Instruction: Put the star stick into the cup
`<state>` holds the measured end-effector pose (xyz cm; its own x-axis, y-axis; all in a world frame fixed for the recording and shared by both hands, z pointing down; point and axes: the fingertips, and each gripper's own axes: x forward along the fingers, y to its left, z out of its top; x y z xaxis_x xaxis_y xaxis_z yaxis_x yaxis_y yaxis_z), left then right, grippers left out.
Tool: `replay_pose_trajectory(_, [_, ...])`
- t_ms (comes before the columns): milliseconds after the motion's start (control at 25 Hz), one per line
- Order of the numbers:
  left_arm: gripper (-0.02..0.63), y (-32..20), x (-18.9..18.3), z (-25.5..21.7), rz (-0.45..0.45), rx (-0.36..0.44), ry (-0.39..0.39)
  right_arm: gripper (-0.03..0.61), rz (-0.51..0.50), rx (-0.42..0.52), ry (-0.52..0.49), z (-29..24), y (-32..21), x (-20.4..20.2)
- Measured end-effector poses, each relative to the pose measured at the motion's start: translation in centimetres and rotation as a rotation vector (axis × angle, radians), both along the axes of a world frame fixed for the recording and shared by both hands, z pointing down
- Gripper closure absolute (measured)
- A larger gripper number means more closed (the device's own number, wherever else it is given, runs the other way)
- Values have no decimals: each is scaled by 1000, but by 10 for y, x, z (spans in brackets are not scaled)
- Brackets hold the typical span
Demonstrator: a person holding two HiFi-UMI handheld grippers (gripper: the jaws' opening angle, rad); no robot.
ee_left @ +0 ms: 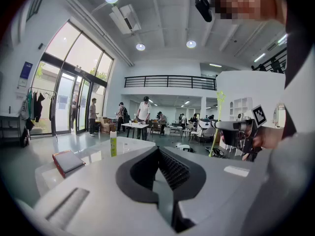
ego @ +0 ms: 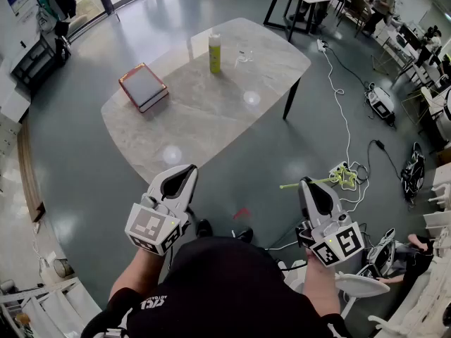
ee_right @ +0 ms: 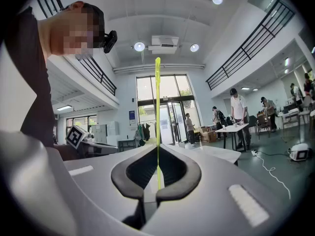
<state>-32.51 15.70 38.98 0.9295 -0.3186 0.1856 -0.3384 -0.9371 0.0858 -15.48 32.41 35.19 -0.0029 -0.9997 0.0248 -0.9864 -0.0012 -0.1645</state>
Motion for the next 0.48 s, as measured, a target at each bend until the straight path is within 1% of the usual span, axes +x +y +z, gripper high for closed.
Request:
replay_pose_trajectory(240, [612, 12, 22, 1, 6, 2, -2, 560, 13, 10, 2, -1, 14, 21])
replay_pose_trajectory(360, [612, 26, 41, 0, 21, 4, 1, 558, 34, 20, 19, -5, 27, 36])
replay_pose_trajectory(480, [612, 43, 59, -1, 36, 8, 7, 558, 35, 41, 25, -10, 42, 48])
